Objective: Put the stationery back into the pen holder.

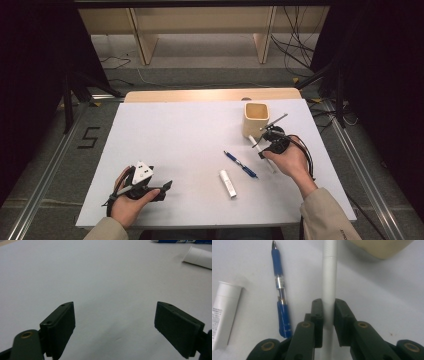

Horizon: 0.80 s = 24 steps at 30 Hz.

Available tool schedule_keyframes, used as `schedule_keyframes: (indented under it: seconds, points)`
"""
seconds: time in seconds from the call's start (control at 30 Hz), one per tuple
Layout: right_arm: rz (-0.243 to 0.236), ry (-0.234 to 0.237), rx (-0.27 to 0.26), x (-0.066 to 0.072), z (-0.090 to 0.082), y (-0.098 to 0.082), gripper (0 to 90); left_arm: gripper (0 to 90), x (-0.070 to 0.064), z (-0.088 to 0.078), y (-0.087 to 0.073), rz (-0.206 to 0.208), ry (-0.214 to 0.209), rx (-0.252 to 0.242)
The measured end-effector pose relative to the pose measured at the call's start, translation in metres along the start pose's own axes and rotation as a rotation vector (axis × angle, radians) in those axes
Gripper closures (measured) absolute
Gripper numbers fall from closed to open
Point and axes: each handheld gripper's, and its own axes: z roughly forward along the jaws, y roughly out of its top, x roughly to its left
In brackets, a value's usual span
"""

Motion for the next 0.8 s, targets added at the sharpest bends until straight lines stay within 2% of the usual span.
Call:
schedule_keyframes:
  seconds: [0.27, 0.8]
  points:
    - [0.025, -0.012, -0.122, -0.002, -0.01, 0.0, 78.8, 16.7, 0.0, 0.0, 0.0, 0.001, 0.0, 0.0]
    - [0.066, -0.02, -0.244, -0.004, -0.021, 0.0, 78.8, 16.7, 0.0, 0.001, 0.0, 0.002, 0.003, 0.002]
